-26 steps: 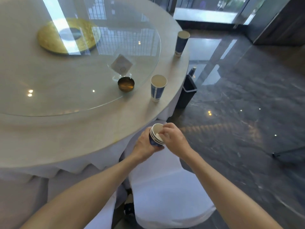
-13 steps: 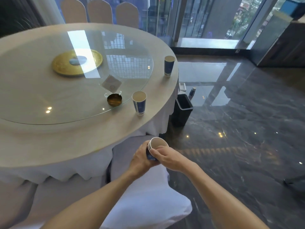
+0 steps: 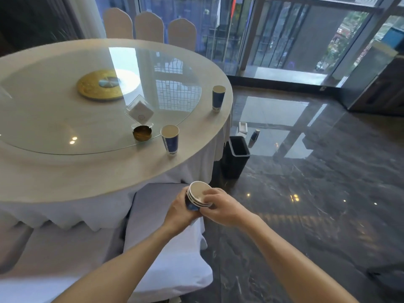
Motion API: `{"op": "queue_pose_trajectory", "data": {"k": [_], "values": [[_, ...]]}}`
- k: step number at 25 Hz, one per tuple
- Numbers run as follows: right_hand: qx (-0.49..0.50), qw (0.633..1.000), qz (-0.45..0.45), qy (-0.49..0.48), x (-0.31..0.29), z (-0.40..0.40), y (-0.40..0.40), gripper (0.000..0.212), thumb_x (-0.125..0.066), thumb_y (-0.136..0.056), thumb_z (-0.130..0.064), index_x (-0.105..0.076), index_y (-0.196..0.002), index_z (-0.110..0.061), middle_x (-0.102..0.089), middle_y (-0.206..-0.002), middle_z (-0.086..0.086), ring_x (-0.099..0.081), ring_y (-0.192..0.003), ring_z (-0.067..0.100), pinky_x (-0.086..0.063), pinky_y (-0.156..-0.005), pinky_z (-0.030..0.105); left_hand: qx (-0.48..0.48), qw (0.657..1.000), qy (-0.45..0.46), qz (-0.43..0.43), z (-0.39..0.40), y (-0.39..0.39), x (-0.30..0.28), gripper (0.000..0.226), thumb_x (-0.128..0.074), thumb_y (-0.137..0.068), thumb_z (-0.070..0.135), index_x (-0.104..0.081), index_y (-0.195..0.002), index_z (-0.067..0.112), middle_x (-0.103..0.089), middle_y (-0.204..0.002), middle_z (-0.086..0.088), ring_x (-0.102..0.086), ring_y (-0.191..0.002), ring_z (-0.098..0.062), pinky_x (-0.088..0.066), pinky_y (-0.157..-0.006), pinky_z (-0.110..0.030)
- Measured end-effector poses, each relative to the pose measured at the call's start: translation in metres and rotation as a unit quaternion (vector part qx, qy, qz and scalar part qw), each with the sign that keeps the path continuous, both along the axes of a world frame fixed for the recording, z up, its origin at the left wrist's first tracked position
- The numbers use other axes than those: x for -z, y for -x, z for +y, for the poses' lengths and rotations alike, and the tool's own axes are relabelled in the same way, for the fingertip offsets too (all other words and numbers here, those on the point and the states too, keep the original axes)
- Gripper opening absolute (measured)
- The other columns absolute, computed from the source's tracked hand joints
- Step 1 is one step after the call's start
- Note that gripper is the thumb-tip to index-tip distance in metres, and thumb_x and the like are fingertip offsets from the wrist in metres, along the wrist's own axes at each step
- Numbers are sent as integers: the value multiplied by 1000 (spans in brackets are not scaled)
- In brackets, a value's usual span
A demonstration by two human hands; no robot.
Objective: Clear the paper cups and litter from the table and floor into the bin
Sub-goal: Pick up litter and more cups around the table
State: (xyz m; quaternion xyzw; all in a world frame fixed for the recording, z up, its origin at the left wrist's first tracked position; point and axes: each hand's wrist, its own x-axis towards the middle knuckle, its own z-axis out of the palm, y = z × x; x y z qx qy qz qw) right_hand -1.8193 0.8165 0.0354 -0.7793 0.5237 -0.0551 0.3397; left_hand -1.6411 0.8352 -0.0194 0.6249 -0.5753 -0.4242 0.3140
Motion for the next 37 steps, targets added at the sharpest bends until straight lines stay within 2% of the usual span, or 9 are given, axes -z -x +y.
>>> {"op": "queue_pose_trajectory", "data": {"k": [3, 8, 11, 16, 21, 25, 27, 31, 37], "values": [[9, 996, 0, 88, 2, -13, 12, 26, -63, -93, -23, -72, -117, -17, -58, -143, 4, -46, -136, 25, -44, -109, 44, 4, 1000, 17, -3, -31, 9, -5, 85, -96, -70, 35, -53, -142, 24, -68, -132, 0, -67, -116, -23, -55, -89, -29], [47, 992, 16, 119, 3, -37, 31, 26, -68, -92, -25, -65, -118, -18, -39, -156, 9, -36, -144, 30, -42, -112, 40, -36, 999, -10, 30, -46, 34, 1, 88, -98, -67, 38, -53, -141, 25, -68, -132, 3, -66, -116, -21, -52, -83, -21], [19, 998, -26, 56, 8, -62, 47, 23, -71, -90, -22, -64, -112, -19, -45, -141, 3, -55, -122, 27, -46, -94, 21, -64, 997, -31, 34, -57, 48, 7, 86, -98, -67, 34, -54, -141, 25, -69, -131, 3, -67, -118, -23, -52, -82, -20], [-48, 996, -59, 49, 6, -96, 79, 26, -78, -87, -25, -66, -110, -19, -48, -136, -1, -58, -114, 21, -48, -93, 21, -143, 989, -48, 11, -64, 88, -4, 83, -98, -68, 33, -53, -137, 24, -70, -128, 1, -68, -114, -22, -53, -81, -24], [-134, 987, -59, 65, -18, -125, 107, 29, -79, -88, -29, -66, -112, -21, -49, -137, -2, -59, -114, 21, -48, -96, 23, -223, 975, -8, 8, -67, 125, -22, 85, -99, -66, 33, -53, -137, 23, -68, -126, 3, -68, -110, -19, -52, -73, -15], [-159, 981, -77, 78, -28, -139, 108, 18, -69, -96, -26, -70, -112, -18, -58, -128, -3, -62, -106, 15, -48, -86, 17, -304, 952, 11, 18, -61, 132, -28, 86, -96, -57, 49, -58, -131, 25, -71, -123, 3, -71, -109, -21, -60, -81, -28], [-152, 981, -95, 67, -30, -150, 96, 19, -64, -100, -29, -73, -110, -16, -66, -117, 0, -67, -94, 12, -55, -79, 20, -343, 939, 21, 25, -59, 127, -29, 90, -94, -52, 53, -59, -130, 24, -71, -122, 2, -70, -109, -20, -60, -86, -33], [-186, 978, -83, 35, -23, -164, 73, 20, -61, -100, -29, -72, -115, -20, -75, -114, 1, -71, -97, 14, -60, -88, 38, -414, 909, 19, 47, -57, 114, -20, 89, -94, -50, 53, -60, -127, 26, -71, -122, 3, -69, -111, -19, -61, -92, -42], [-240, 969, -14, 50, -29, -227, 32, 43, -68, -95, -33, -59, -136, -24, -64, -128, 4, -65, -107, 20, -57, -93, 38, -477, 874, 25, 95, -98, 87, -11, 85, -99, -59, 35, -57, -132, 18, -69, -126, -2, -68, -114, -23, -60, -95, -45]]}}
